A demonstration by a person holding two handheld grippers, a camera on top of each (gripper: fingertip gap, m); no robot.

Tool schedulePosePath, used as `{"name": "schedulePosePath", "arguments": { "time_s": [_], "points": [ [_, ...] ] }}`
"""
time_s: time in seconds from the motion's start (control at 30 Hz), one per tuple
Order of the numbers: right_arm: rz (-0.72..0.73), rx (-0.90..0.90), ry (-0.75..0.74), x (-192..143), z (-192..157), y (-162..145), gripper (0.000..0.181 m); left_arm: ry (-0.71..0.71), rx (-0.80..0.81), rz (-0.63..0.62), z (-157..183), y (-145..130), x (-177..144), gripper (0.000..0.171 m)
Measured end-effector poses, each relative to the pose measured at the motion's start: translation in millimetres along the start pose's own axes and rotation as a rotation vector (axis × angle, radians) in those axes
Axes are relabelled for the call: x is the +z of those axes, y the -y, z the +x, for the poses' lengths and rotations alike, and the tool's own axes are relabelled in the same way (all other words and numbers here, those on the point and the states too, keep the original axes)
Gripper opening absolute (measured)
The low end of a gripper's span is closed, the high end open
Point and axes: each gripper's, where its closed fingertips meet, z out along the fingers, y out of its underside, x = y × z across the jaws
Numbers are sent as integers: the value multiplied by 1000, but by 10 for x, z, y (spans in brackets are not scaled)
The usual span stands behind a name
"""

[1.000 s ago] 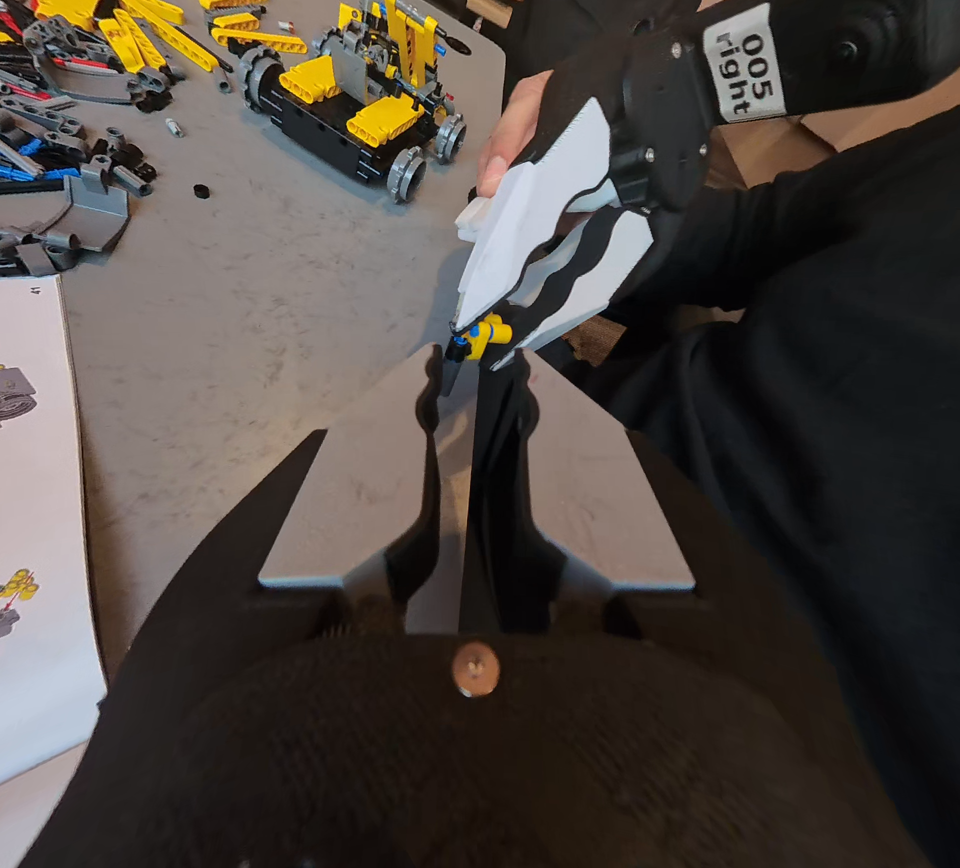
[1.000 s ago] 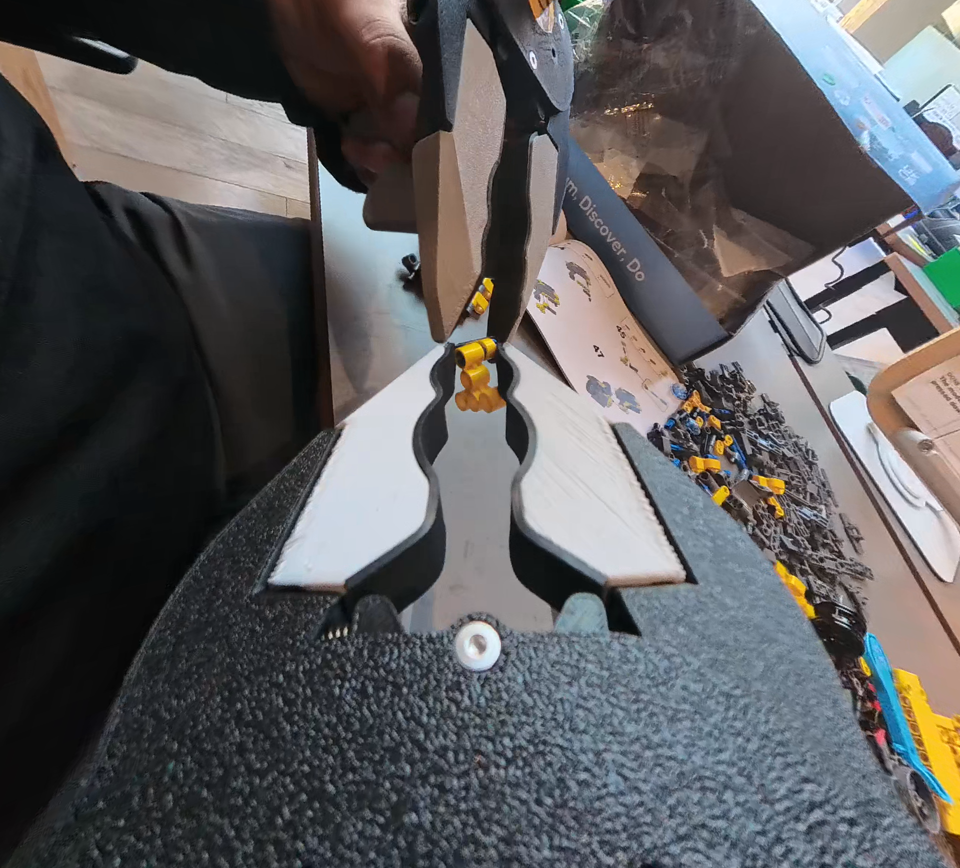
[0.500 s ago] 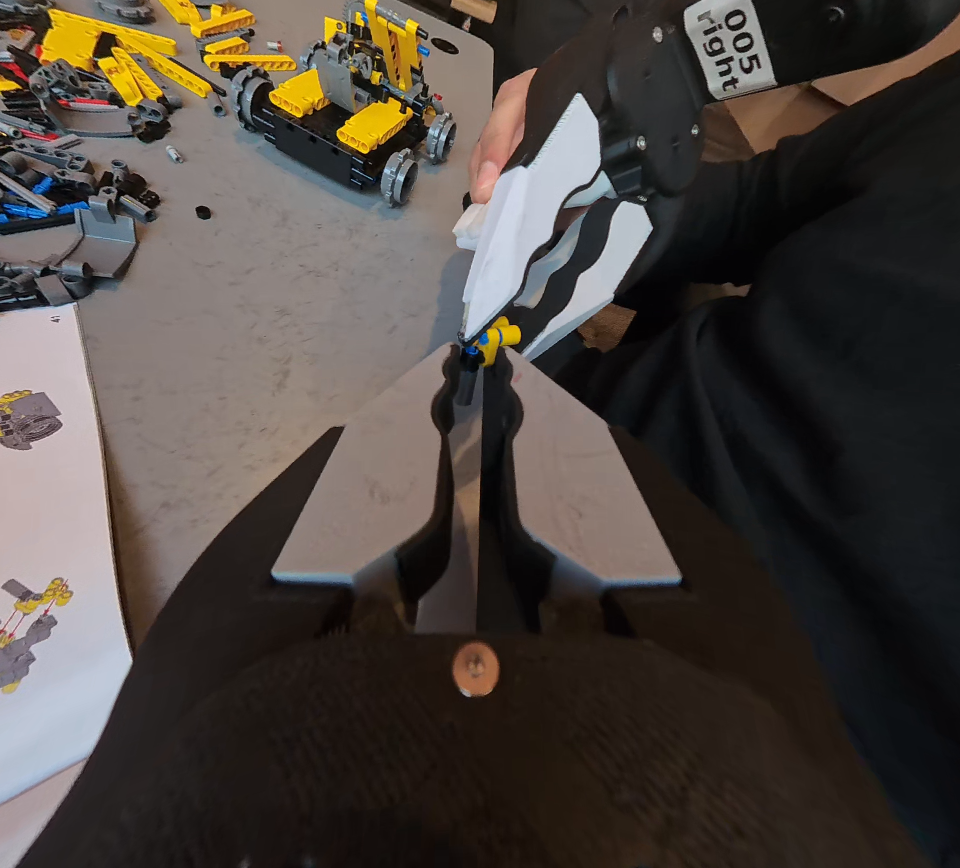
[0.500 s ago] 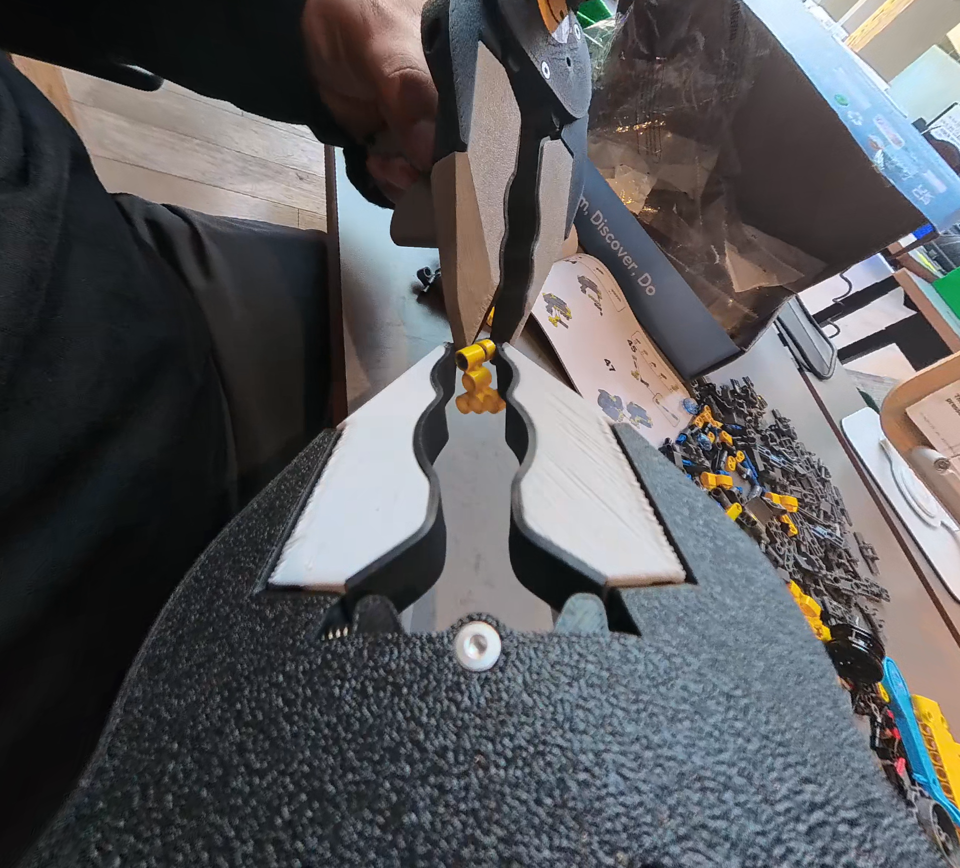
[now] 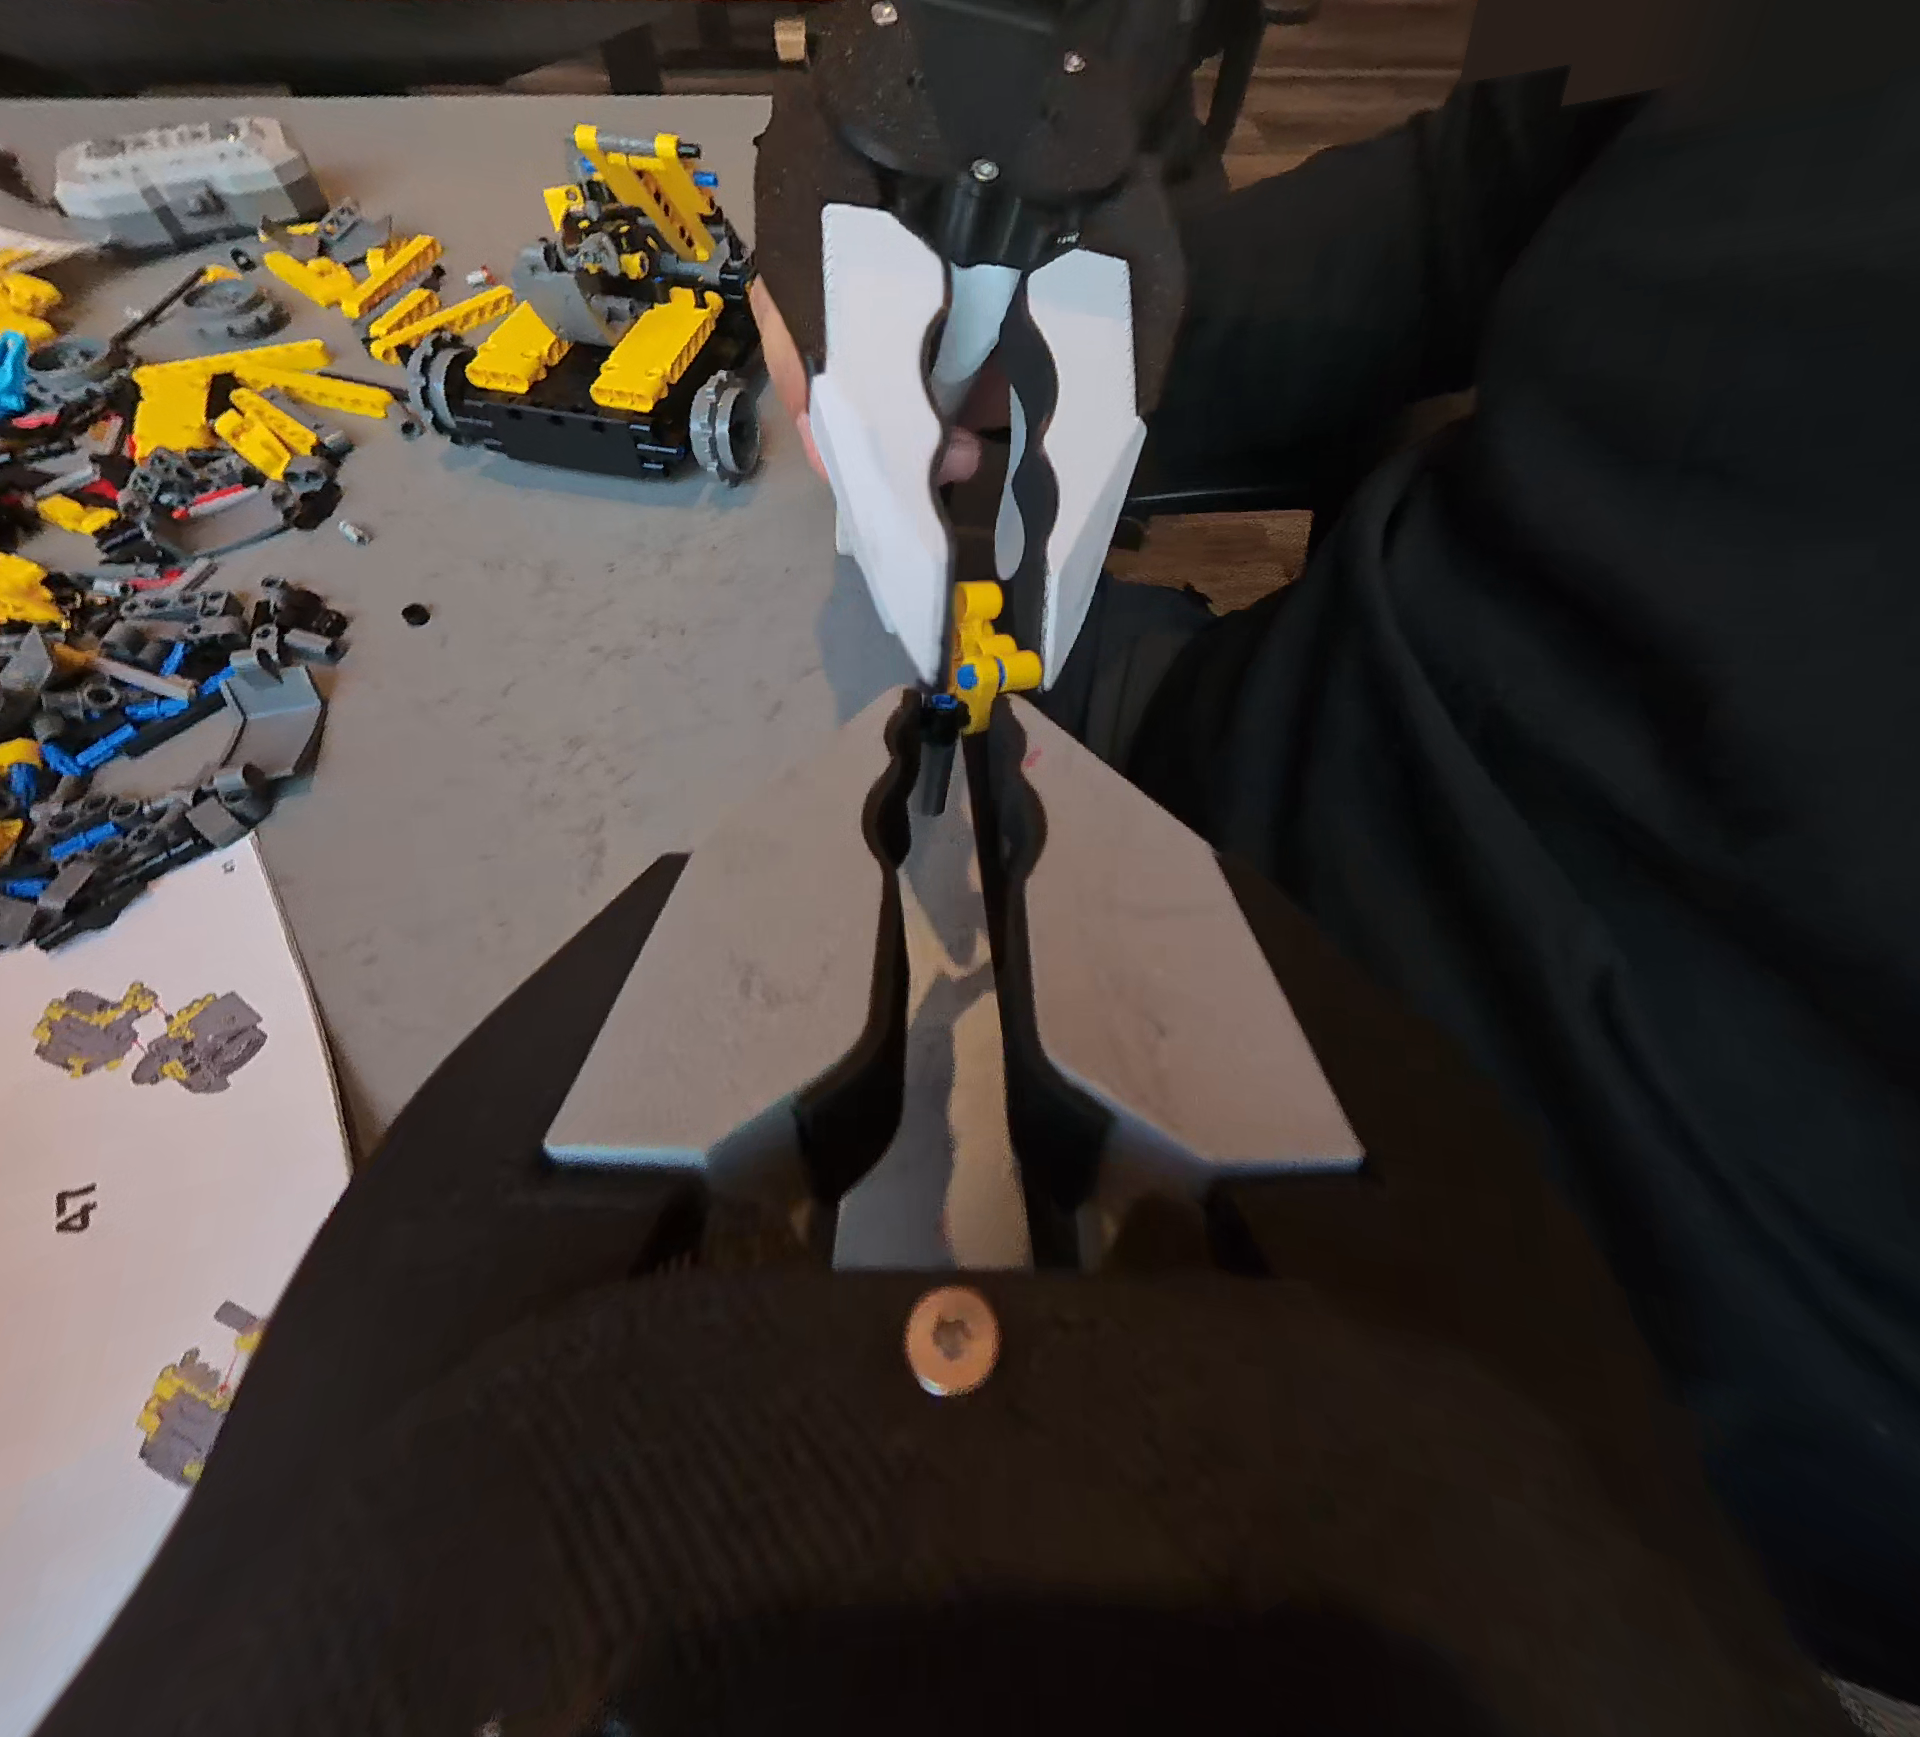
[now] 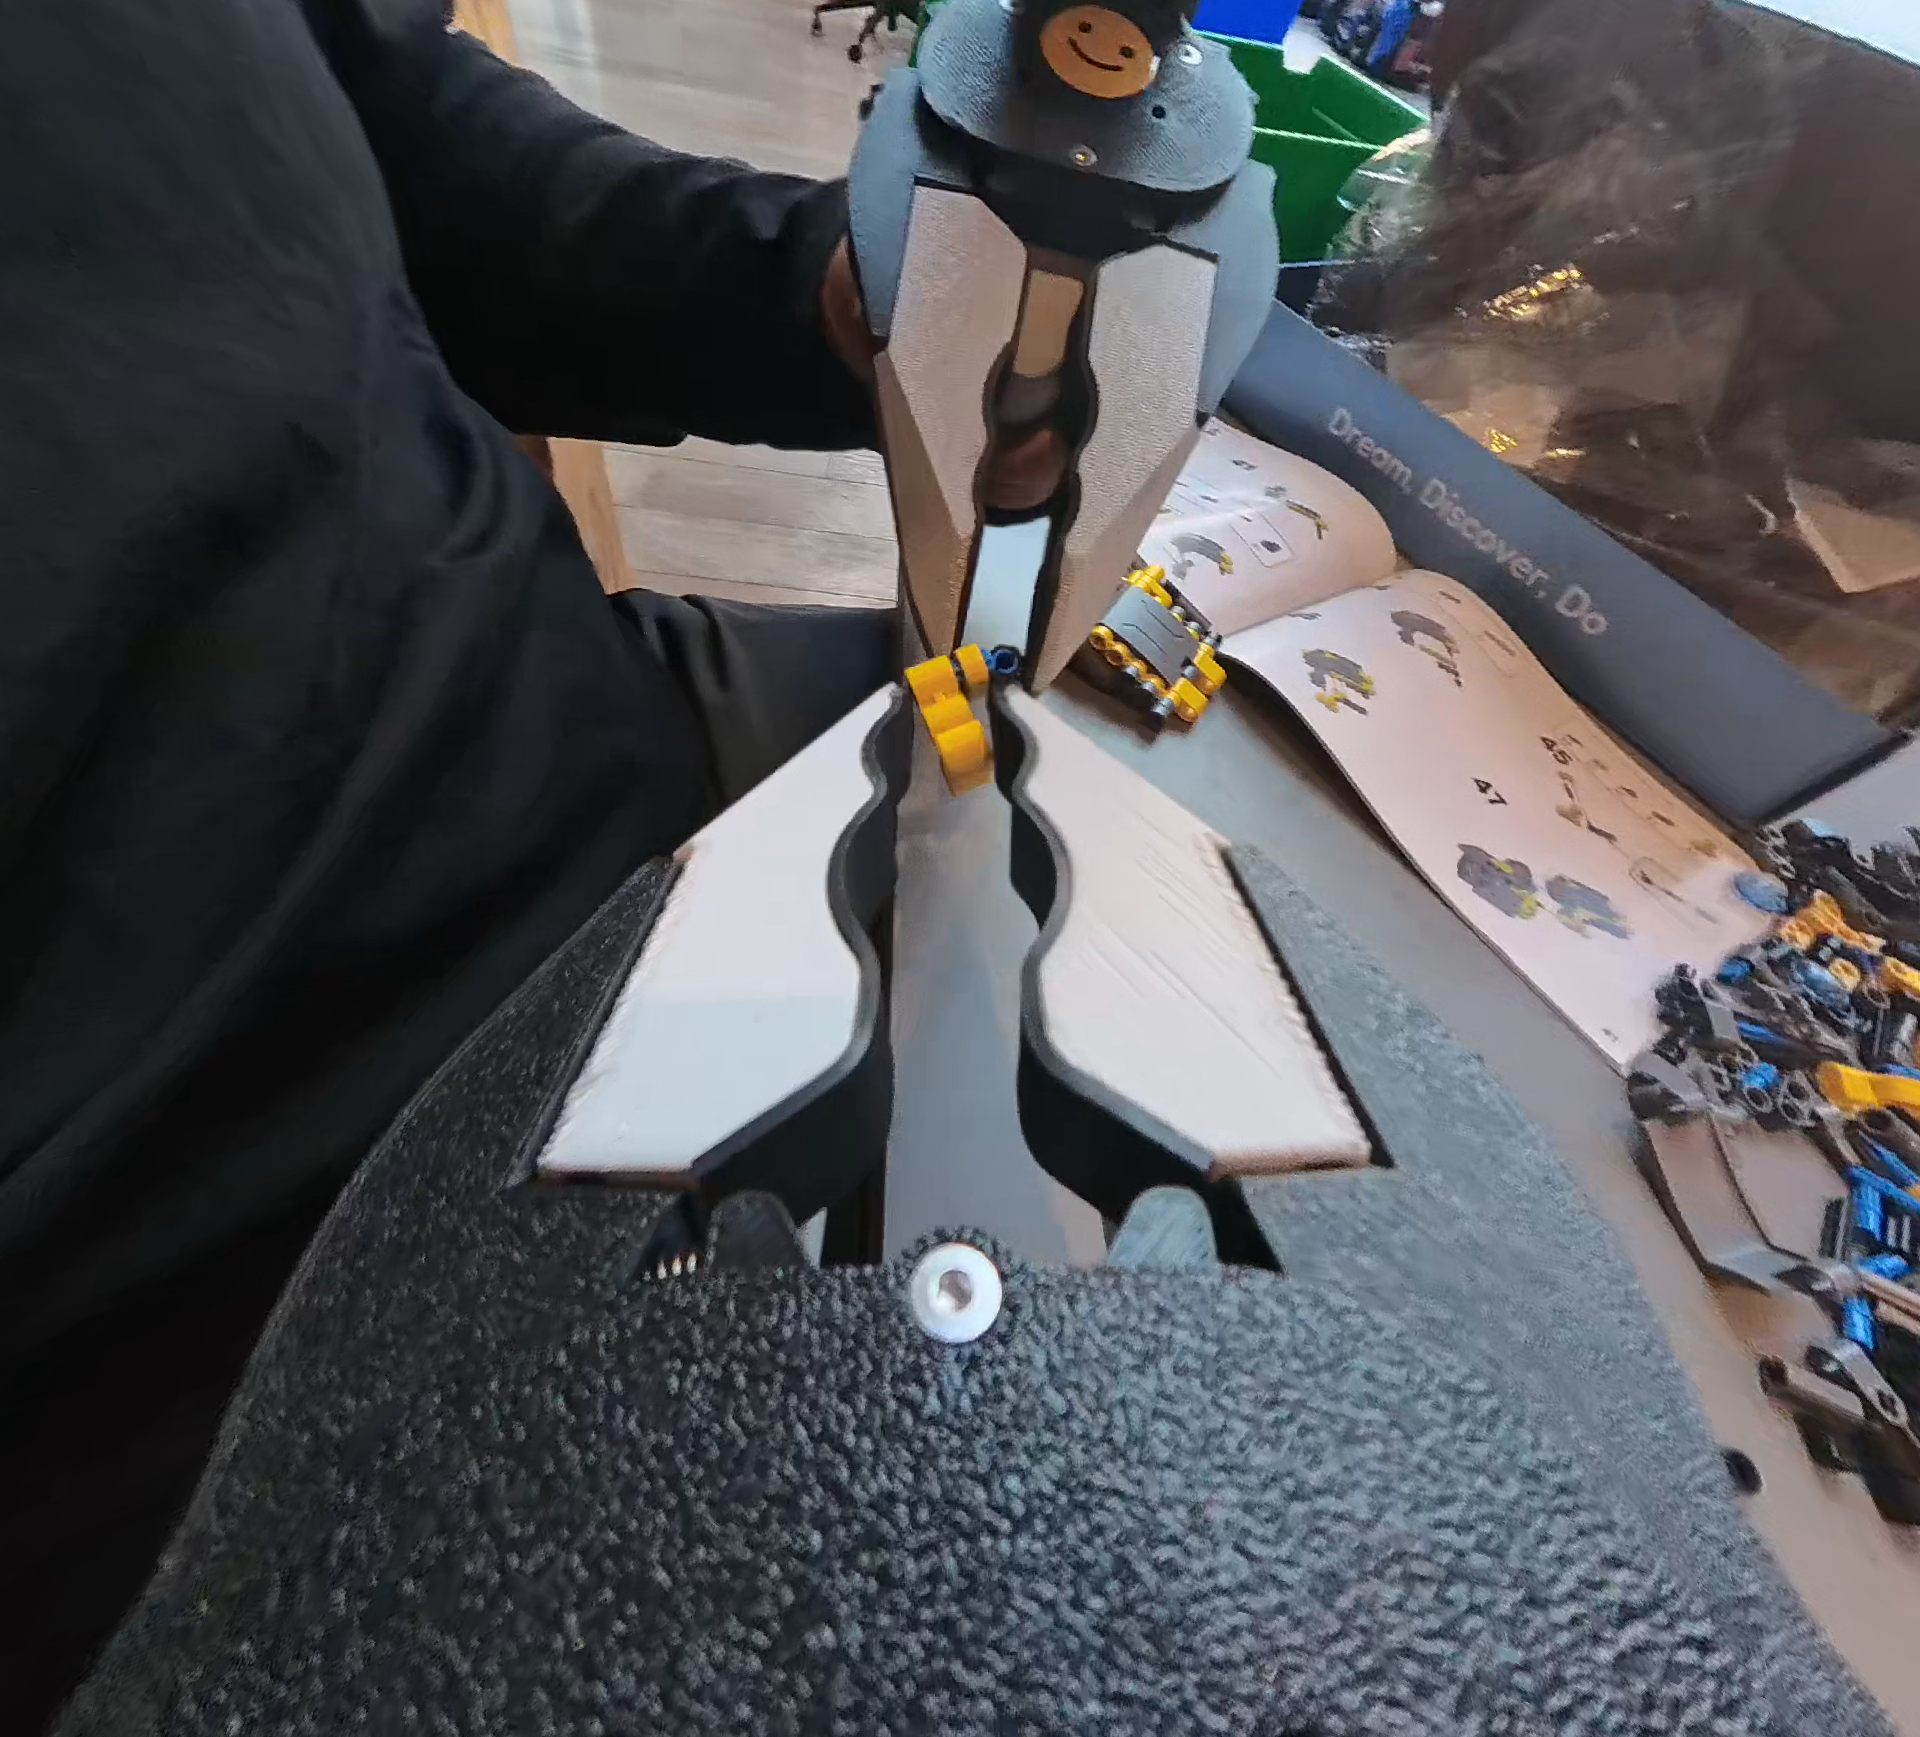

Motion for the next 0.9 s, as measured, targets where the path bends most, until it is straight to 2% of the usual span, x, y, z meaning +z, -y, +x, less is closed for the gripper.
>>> {"name": "schedulePosePath", "arguments": {
  "time_s": [0.3, 0.9],
  "points": [
    [38, -81, 16, -2, -112, 92, 11, -69, 35, 25, 118, 22, -29, 10],
    [76, -76, 92, -49, -256, 177, 14, -119, 94, 7, 248, 32, -62, 10]
  ]
}}
